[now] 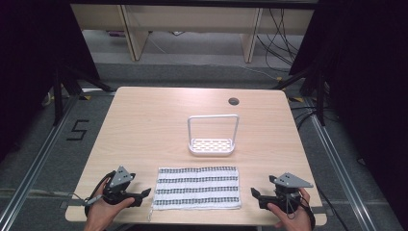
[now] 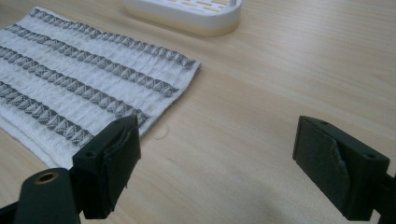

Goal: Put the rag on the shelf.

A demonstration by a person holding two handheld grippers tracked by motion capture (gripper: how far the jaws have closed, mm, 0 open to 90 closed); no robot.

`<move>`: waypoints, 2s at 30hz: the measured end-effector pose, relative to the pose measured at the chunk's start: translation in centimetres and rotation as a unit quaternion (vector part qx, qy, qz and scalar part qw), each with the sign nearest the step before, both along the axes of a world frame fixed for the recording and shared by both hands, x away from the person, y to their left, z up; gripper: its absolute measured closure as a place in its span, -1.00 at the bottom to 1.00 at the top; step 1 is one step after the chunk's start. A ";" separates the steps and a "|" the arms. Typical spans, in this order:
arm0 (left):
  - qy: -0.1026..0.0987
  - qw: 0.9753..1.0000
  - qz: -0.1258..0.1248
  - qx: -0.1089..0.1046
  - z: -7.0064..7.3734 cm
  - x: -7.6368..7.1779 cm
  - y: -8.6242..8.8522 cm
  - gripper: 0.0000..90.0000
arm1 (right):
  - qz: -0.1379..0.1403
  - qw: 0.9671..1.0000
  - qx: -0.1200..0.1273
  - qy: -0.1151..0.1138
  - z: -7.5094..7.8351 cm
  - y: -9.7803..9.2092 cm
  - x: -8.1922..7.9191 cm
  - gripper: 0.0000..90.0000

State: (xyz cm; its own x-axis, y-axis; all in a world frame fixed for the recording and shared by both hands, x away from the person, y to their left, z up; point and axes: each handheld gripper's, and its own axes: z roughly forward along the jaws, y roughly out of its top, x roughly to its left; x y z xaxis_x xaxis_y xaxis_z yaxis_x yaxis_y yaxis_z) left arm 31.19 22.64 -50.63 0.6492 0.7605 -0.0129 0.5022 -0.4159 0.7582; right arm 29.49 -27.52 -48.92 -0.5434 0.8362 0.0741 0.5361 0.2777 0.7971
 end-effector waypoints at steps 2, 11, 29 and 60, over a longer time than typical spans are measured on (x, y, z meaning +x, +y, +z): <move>0.011 0.999 0.008 -0.041 0.0 -0.1 -0.3 -0.63 | 0.000 1.000 -0.004 0.001 0.1 0.0 0.0 -0.64; 0.007 0.998 -0.024 -0.055 0.6 0.3 -1.3 -0.65 | 0.008 1.000 -0.011 0.004 0.1 0.7 -0.2 -0.61; -0.006 0.995 -0.089 -0.051 3.3 3.3 -7.1 -0.55 | 0.026 1.000 -0.017 0.001 0.8 2.7 -1.8 -0.43; 0.023 0.966 -0.256 0.014 3.3 9.9 -23.5 -0.33 | 0.091 0.993 -0.070 0.027 -0.7 5.5 -3.1 0.12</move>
State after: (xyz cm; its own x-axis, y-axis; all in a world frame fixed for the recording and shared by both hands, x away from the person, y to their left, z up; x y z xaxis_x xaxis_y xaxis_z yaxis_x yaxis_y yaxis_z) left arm 41.06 -0.87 -47.32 0.9395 0.3408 -0.0335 0.2576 -0.6390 0.7248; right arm 26.40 -22.04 -49.60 -0.6845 0.7290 -0.0037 0.5077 0.4804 0.7152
